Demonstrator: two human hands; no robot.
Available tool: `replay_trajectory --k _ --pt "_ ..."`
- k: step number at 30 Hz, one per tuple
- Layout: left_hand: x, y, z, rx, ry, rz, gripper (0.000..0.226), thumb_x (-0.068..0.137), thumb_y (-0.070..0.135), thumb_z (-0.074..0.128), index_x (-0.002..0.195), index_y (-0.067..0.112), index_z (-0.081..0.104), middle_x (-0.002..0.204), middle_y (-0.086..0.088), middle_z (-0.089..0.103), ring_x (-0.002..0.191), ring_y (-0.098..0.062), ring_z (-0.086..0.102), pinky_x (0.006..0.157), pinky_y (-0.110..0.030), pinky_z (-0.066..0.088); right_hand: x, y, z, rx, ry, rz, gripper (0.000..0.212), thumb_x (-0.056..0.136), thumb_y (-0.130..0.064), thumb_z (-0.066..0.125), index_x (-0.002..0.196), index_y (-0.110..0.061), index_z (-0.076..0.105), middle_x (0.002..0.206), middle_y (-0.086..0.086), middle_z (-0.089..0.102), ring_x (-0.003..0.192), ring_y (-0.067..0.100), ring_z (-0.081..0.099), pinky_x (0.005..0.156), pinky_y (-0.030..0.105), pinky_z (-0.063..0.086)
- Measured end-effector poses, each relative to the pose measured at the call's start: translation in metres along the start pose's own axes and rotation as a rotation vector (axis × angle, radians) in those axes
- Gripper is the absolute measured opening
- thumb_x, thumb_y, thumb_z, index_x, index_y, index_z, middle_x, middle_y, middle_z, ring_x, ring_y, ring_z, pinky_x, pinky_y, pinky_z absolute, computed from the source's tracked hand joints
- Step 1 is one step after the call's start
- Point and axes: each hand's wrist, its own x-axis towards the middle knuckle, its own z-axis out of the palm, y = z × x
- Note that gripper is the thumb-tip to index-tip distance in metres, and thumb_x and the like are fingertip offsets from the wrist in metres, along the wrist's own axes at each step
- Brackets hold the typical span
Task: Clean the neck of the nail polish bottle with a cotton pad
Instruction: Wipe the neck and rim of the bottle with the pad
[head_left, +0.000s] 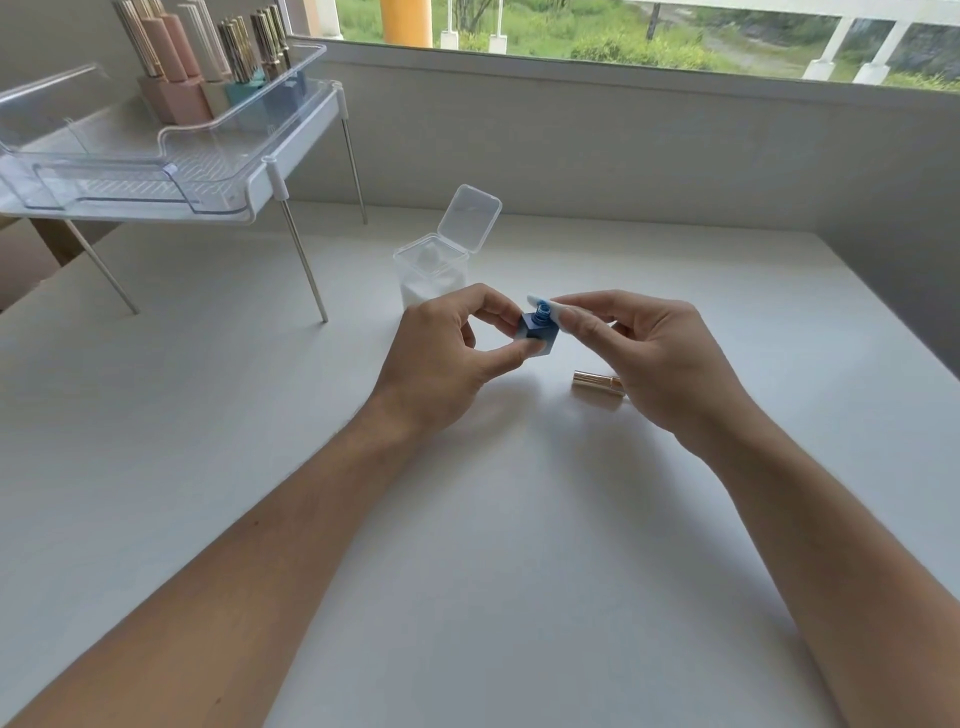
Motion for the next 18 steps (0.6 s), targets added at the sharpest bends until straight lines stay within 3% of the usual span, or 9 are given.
replay_trajectory --k 3,5,7,9,13,18 --pt "0.0002 0.0 -0.0001 0.008 0.009 -0.002 0.019 0.091 0.039 0.094 0.101 0.029 0.082 0.1 0.017 0.084 0.057 -0.005 0.041 0.059 -0.012 0.038 -0.0005 -0.0001 0.0012 0.018 -0.007 0.011 0.016 0.107 -0.046 0.074 0.113 -0.042 0.089 0.065 -0.023 0.063 0.068 0.019 0.037 0.054 0.019 0.033" --pt "0.0001 0.0004 0.0004 0.011 0.013 -0.007 0.019 0.09 0.04 0.094 0.101 0.029 0.082 0.1 0.017 0.084 0.056 -0.005 0.04 0.059 -0.013 0.038 -0.001 0.0002 0.0009 0.022 -0.01 0.018 0.015 0.106 -0.048 0.075 0.111 -0.044 0.089 0.078 -0.017 0.075 0.072 0.025 0.046 0.063 0.023 0.039" --pt "-0.0001 0.0006 0.0002 0.008 0.018 -0.014 0.02 0.09 0.041 0.094 0.1 0.029 0.082 0.1 0.018 0.084 0.056 -0.005 0.041 0.059 -0.014 0.039 -0.0007 0.0006 0.0004 0.037 -0.014 0.027 0.014 0.105 -0.05 0.076 0.11 -0.046 0.089 0.101 -0.005 0.085 0.092 0.037 0.065 0.076 0.033 0.045" --pt "0.0003 0.0001 -0.0007 0.006 0.023 -0.021 0.021 0.09 0.042 0.094 0.101 0.029 0.082 0.101 0.019 0.084 0.056 -0.005 0.041 0.06 -0.014 0.039 -0.0005 0.001 0.0001 0.052 -0.012 0.036 0.015 0.104 -0.05 0.077 0.109 -0.043 0.089 0.109 -0.002 0.086 0.11 0.031 0.073 0.083 0.036 0.05" --pt "0.0018 -0.0018 -0.0024 0.006 0.028 -0.039 0.021 0.09 0.042 0.094 0.102 0.03 0.082 0.102 0.02 0.083 0.057 -0.007 0.039 0.059 -0.013 0.039 -0.0003 0.0003 0.0002 0.02 -0.001 0.062 0.016 0.106 -0.046 0.076 0.108 -0.037 0.089 0.105 -0.007 0.085 0.093 0.017 0.074 0.08 0.033 0.05" --pt "0.0025 -0.0026 -0.0031 -0.002 0.032 -0.045 0.02 0.09 0.039 0.094 0.102 0.029 0.081 0.103 0.02 0.083 0.058 -0.007 0.038 0.059 -0.013 0.039 0.0021 0.0019 -0.0007 0.009 0.071 0.067 0.015 0.109 -0.042 0.07 0.109 -0.035 0.084 0.11 -0.002 0.084 0.102 0.034 0.071 0.078 0.034 0.05"
